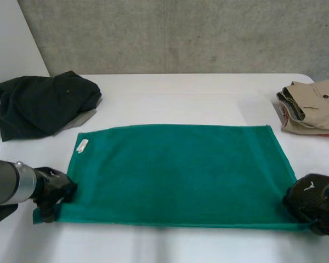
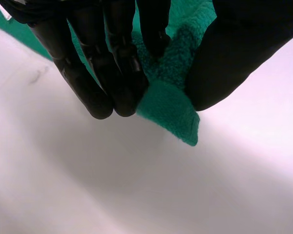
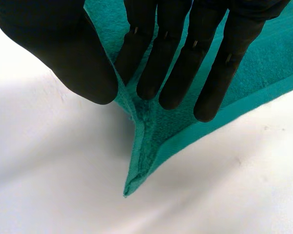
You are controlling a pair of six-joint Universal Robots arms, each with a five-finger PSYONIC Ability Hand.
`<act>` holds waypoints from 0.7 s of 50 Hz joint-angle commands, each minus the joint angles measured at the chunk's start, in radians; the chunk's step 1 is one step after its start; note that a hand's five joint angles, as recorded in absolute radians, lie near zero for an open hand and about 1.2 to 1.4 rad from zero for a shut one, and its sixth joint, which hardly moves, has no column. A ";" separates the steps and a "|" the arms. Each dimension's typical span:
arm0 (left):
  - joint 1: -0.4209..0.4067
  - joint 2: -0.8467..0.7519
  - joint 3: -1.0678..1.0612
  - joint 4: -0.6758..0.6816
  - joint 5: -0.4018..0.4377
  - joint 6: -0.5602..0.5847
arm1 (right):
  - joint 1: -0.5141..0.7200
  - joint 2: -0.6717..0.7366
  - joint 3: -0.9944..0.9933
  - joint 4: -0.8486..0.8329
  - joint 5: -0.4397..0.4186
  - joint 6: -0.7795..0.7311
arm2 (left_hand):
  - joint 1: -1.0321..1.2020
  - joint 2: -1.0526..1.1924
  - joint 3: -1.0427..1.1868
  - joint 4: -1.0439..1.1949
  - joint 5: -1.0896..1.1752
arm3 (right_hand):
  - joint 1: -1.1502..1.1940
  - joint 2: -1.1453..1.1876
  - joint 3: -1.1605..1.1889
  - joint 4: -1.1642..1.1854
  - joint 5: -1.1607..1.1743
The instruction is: Fold the laundry.
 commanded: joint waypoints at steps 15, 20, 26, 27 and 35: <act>-0.100 -0.338 0.594 0.100 -0.174 -0.227 | 0.250 0.321 -0.480 -0.445 0.027 0.387 | 0.242 0.200 0.208 0.201 0.232 | 0.262 0.222 0.209 0.203 0.227; -0.131 -0.438 0.744 0.153 -0.187 -0.235 | 0.295 0.470 -0.618 -0.569 0.076 0.405 | 0.242 0.200 0.208 0.201 0.232 | 0.262 0.222 0.209 0.203 0.227; -0.156 -0.536 0.895 0.286 -0.237 -0.210 | 0.315 0.614 -0.767 -0.690 0.142 0.410 | 0.242 0.200 0.208 0.201 0.232 | 0.262 0.222 0.209 0.203 0.227; -0.157 -0.547 0.910 0.295 -0.247 -0.203 | 0.316 0.628 -0.781 -0.704 0.147 0.410 | 0.242 0.200 0.208 0.201 0.232 | 0.262 0.222 0.209 0.203 0.227; -0.174 -0.659 1.044 0.347 -0.323 -0.128 | 0.345 0.788 -0.924 -0.856 0.162 0.404 | 0.242 0.200 0.208 0.201 0.232 | 0.262 0.222 0.209 0.203 0.227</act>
